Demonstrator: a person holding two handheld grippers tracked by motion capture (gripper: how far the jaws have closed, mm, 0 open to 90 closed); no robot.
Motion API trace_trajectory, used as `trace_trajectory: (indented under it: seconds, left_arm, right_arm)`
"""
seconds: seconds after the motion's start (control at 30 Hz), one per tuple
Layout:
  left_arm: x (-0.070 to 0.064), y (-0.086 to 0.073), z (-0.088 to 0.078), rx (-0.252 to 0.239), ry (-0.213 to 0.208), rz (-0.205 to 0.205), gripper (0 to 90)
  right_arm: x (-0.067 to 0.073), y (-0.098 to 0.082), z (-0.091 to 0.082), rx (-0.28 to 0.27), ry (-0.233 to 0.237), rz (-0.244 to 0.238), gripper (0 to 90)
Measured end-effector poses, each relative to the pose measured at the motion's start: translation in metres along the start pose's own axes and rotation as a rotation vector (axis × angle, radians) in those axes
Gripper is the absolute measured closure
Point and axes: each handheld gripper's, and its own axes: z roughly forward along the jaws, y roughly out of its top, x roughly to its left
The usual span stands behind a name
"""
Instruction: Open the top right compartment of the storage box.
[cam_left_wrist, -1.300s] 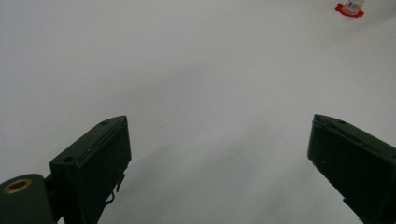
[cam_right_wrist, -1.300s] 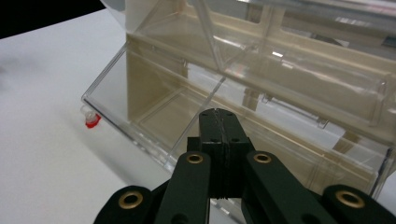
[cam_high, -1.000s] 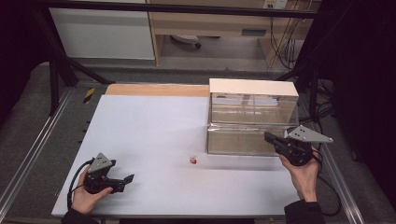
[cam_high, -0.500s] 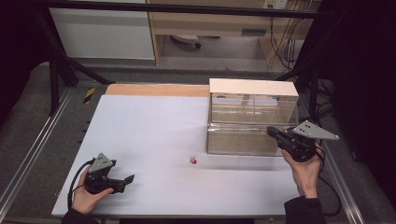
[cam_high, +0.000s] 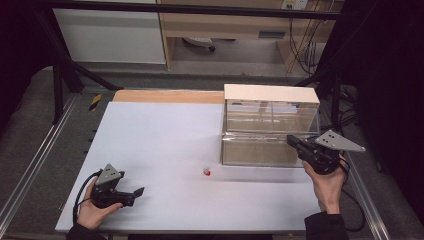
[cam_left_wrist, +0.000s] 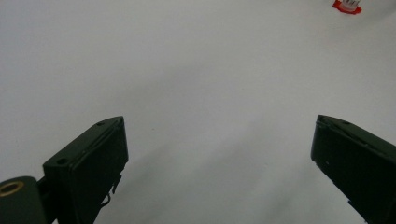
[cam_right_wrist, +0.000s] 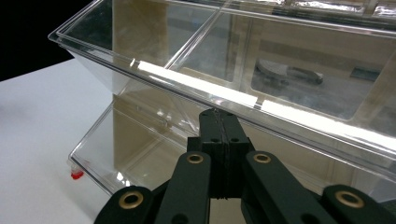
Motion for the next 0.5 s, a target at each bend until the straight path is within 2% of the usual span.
trace_trajectory:
  seconds: [0.33,0.5]
  left_arm:
    - [0.0,0.0,0.0,0.002,0.001,0.0,3.2]
    - [0.0,0.0,0.0,-0.004,0.0,-0.018,2.4]
  right_arm:
    - [-0.007,0.006,-0.009,-0.025,-0.03,0.013,90.0]
    - [-0.01,0.011,-0.011,-0.022,-0.036,0.008,90.0]
